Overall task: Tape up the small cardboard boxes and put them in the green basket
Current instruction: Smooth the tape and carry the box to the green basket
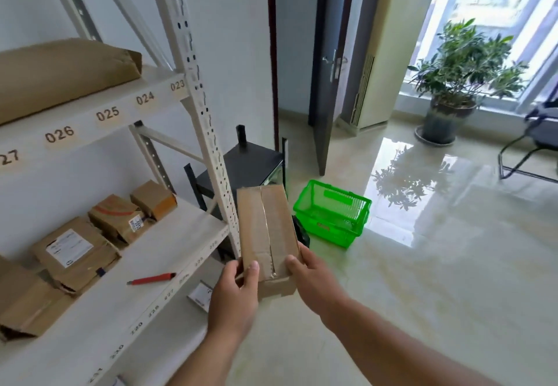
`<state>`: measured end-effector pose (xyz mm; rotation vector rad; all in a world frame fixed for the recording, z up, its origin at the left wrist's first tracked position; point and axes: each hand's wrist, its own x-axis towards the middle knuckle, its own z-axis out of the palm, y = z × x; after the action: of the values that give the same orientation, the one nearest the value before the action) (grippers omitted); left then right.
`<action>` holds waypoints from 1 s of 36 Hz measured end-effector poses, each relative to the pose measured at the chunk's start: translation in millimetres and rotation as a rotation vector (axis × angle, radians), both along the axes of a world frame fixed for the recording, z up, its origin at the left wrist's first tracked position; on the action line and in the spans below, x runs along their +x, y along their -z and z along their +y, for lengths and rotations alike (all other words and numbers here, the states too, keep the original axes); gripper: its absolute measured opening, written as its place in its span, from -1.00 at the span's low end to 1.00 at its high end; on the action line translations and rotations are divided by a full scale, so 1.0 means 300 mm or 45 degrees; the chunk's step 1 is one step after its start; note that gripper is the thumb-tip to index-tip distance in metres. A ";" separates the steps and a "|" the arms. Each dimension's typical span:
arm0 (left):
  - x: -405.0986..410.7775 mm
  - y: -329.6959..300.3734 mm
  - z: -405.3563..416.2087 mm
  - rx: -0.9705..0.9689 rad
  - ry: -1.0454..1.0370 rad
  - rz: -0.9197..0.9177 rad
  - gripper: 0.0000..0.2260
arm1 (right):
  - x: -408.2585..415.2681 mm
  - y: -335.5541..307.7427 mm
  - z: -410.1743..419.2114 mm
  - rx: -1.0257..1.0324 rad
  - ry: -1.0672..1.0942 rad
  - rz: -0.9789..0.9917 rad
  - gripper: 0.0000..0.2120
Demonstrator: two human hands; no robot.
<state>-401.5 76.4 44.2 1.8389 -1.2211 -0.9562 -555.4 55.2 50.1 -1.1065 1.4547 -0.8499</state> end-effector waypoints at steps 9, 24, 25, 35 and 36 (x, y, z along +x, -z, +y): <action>-0.525 -0.017 -0.109 -0.017 0.099 -0.018 -0.85 | -0.524 -0.008 -0.067 0.005 0.100 -0.002 -0.71; -1.112 -0.012 -0.300 0.033 0.191 0.026 -0.83 | -1.122 0.013 -0.208 0.003 0.221 0.027 -0.73; -1.138 -0.007 -0.318 0.035 0.201 0.027 -0.84 | -1.150 0.017 -0.223 0.004 0.229 0.025 -0.72; -1.356 0.062 -0.537 0.052 0.240 0.083 -0.76 | -1.369 0.030 -0.397 0.055 0.294 0.032 -0.74; -1.375 0.073 -0.564 0.050 0.240 0.094 -0.77 | -1.389 0.036 -0.426 0.058 0.291 0.043 -0.74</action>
<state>-814.1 -92.9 22.3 1.7244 -1.3566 -1.1485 -972.0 -72.6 39.2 -0.9357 1.6425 -0.9554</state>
